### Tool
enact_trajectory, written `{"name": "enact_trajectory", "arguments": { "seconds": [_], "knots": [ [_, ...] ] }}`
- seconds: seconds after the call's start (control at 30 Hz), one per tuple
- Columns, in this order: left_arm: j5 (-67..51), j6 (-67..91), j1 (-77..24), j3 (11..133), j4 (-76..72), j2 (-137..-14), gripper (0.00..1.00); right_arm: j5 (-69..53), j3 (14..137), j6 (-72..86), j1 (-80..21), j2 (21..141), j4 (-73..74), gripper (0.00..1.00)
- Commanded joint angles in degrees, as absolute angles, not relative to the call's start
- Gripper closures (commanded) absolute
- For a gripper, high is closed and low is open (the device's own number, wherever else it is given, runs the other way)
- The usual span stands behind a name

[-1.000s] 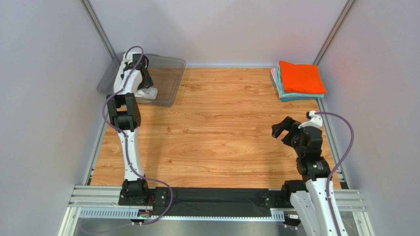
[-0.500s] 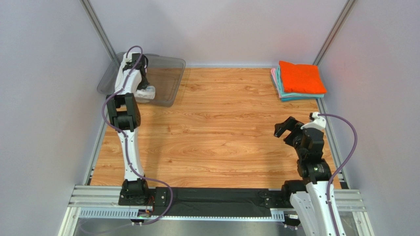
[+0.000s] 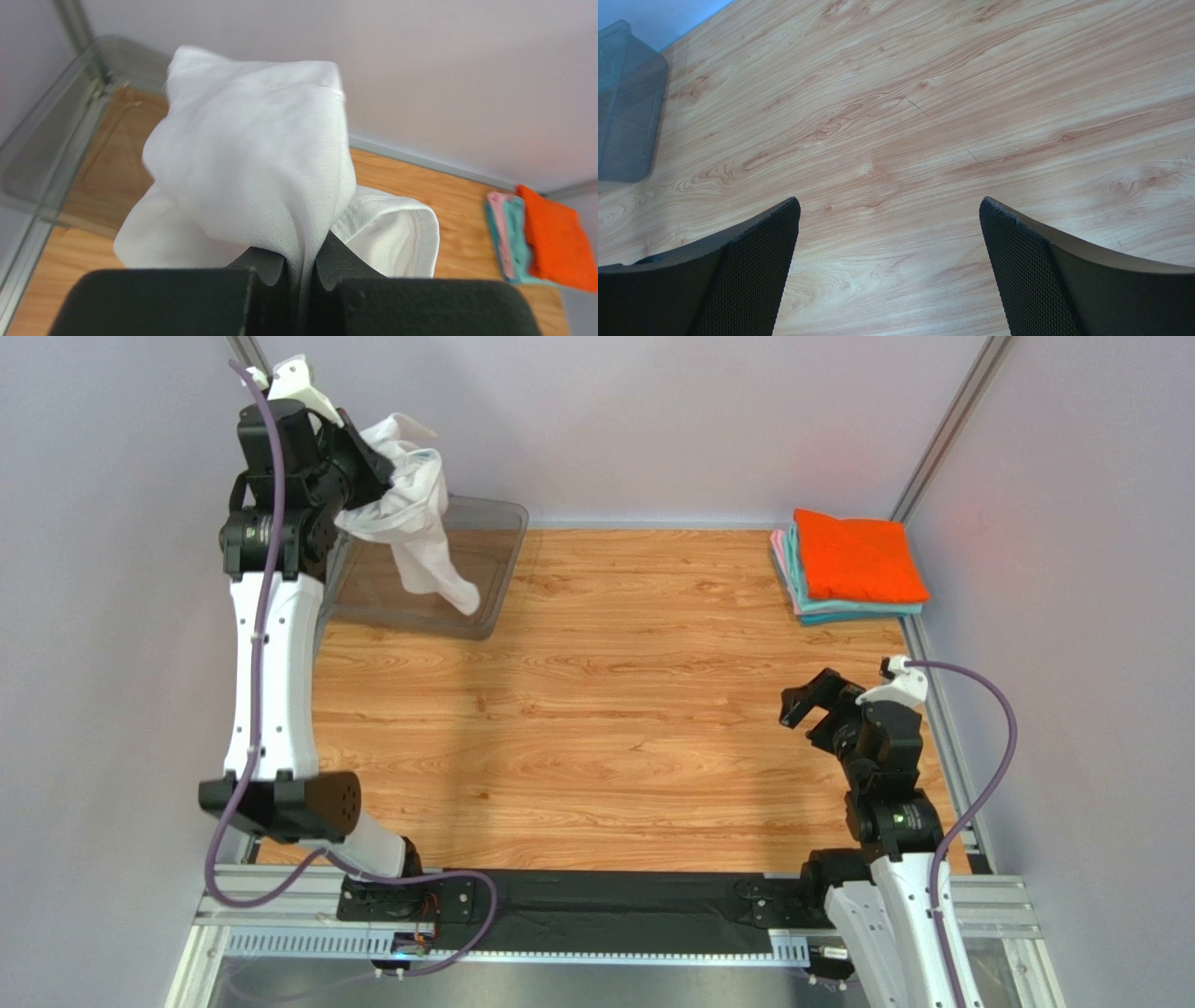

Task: Fold and stack the t-shirts
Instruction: Grab the tshirt from the pile, then move the tshirt to the center of the board

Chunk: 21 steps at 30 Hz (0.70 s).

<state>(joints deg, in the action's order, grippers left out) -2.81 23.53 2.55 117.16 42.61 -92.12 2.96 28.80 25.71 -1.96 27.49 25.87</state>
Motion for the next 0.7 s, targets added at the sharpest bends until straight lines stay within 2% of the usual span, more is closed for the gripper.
{"name": "enact_trajectory", "arguments": {
  "seconds": [0.0,0.2,0.37,0.47,0.63,0.67],
  "knots": [
    [-10.5,21.4,-3.1,115.6,42.8,-84.9,1.0,2.8,27.9,26.1,-1.8,26.1,24.4,0.0],
    [-16.8,20.7,-17.0,112.6,40.0,-75.8,1.0,2.6,27.5,26.2,-1.9,24.6,24.4,0.0],
    [-27.9,24.7,-27.1,110.4,39.5,-77.4,1.0,2.9,27.5,26.2,-1.8,24.4,24.1,0.0],
    [-27.2,26.2,-33.6,107.9,38.9,-79.3,1.0,3.2,27.7,26.0,-1.8,24.5,24.1,0.0],
    [-26.6,28.7,-41.3,95.9,34.2,-79.2,1.0,3.4,27.4,26.1,-1.8,24.4,24.3,0.0],
    [-26.5,30.2,-41.8,86.2,31.6,-76.5,1.0,4.5,27.3,26.2,-1.8,24.5,24.5,0.0]
  ]
}}
